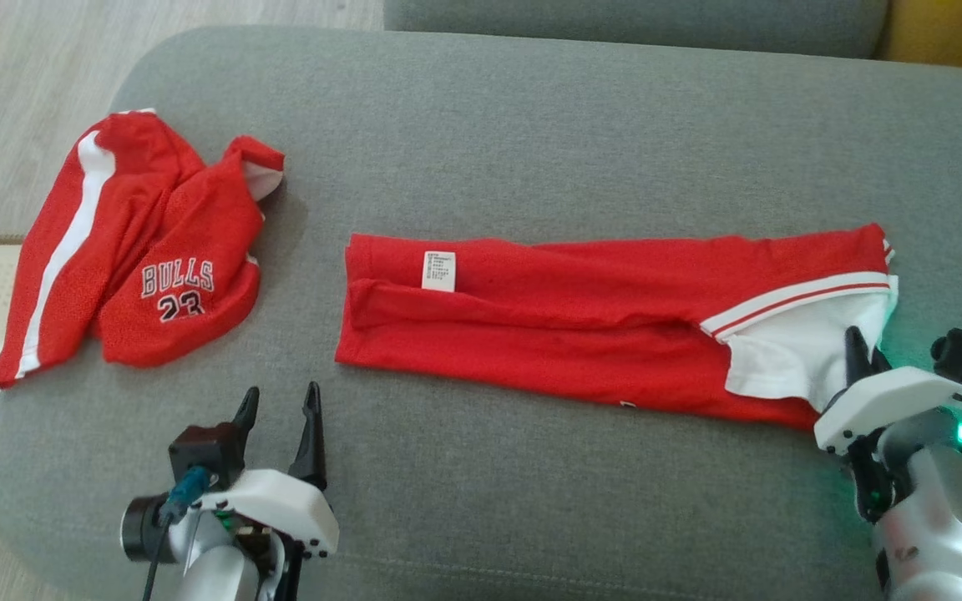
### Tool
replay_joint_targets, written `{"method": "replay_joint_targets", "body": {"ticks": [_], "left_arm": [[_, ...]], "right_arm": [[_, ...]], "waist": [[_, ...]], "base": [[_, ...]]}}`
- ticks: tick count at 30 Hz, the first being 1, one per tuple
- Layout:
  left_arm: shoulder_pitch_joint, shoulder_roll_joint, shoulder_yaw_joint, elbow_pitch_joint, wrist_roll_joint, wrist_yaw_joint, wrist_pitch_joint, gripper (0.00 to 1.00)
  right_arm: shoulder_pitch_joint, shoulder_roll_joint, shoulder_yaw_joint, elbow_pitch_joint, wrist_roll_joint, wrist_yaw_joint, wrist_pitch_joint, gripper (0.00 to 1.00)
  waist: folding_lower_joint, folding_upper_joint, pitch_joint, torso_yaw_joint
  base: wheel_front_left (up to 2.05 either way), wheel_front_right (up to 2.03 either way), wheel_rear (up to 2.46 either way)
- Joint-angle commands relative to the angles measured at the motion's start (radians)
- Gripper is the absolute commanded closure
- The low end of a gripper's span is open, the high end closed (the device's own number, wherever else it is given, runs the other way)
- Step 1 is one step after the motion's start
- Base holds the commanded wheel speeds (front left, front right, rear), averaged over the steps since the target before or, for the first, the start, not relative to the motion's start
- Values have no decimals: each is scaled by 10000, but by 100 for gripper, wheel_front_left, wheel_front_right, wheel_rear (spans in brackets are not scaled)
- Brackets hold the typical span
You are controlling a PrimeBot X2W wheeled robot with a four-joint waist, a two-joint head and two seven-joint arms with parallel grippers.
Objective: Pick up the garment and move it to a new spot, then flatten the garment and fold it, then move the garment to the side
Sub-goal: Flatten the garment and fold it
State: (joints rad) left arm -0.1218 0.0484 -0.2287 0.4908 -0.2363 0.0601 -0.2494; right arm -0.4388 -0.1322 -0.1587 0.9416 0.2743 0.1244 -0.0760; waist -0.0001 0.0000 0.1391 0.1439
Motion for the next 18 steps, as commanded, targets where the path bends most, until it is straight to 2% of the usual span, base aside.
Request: {"method": "replay_joint_targets", "body": {"ticks": [1,13,18], "left_arm": [[-242,32,345,-214,103,-85,-124,0],[-160,21,169,-155,13,-138,-124,0],[-176,20,-43,-131,-188,-86,-124,0]], "right_arm": [[-160,-69,177,-122,-68,63,-125,100],[-357,-326,19,-407,33,63,-853,100],[-483,-276,577,-1044,144,63,-938,100]], "waist": [[1,0,-34,-75],[1,0,-207,-612],[1,0,-230,-897]], "base": [[0,0,0],[0,0,0],[0,0,0]]}}
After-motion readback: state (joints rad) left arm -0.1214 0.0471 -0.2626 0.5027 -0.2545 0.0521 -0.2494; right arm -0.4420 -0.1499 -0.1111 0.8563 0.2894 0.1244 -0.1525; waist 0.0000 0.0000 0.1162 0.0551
